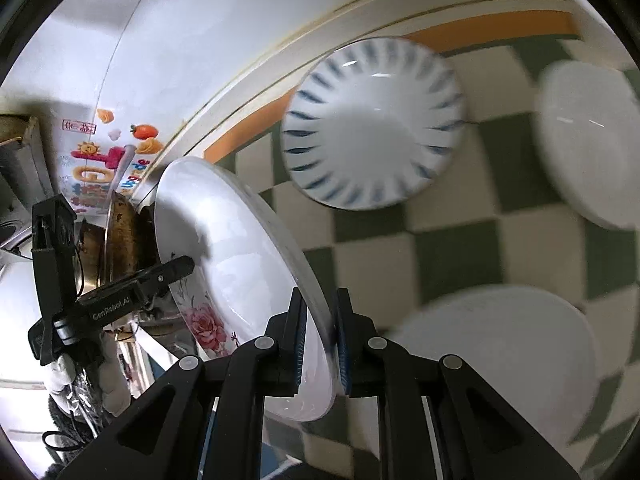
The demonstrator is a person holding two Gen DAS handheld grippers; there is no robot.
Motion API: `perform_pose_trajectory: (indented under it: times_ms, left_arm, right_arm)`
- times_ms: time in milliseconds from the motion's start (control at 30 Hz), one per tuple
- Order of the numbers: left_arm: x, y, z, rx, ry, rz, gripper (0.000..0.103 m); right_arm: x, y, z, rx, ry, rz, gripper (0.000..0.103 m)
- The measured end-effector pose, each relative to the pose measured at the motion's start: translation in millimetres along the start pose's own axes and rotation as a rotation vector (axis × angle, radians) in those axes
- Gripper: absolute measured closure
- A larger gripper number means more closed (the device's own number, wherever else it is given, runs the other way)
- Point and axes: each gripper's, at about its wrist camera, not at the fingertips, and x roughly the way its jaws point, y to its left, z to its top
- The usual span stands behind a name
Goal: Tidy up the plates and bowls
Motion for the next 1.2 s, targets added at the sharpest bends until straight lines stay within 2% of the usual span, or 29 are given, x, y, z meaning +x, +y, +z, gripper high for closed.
perform_pose_trajectory:
  times_ms: [300, 467, 633, 900, 1200]
  left_arm:
    - [37, -95, -40, 0.080, 0.087, -0.033, 0.078]
    - [59, -134, -57, 0.111, 0.138, -0.020, 0.078]
    - [76, -163, -65, 0.149, 0.157, 0.040, 0.078]
    - [91, -190, -64, 0.171, 0.152, 0.139, 0.077]
    - [94, -209, -64, 0.178, 0.129, 0.194, 0.077]
  right_arm:
    - [-67, -88, -48, 0.101, -0.037, -0.018, 0.087]
    - [-74, -132, -64, 0.150, -0.028, -0.037, 0.087]
    - [-72, -161, -70, 0.161, -0.010, -0.057, 0.087]
    - [-59, -183, -67, 0.153, 0.027, -0.060, 0.087]
    - [-46, -165, -62, 0.079, 0.082, -0.107, 0.087]
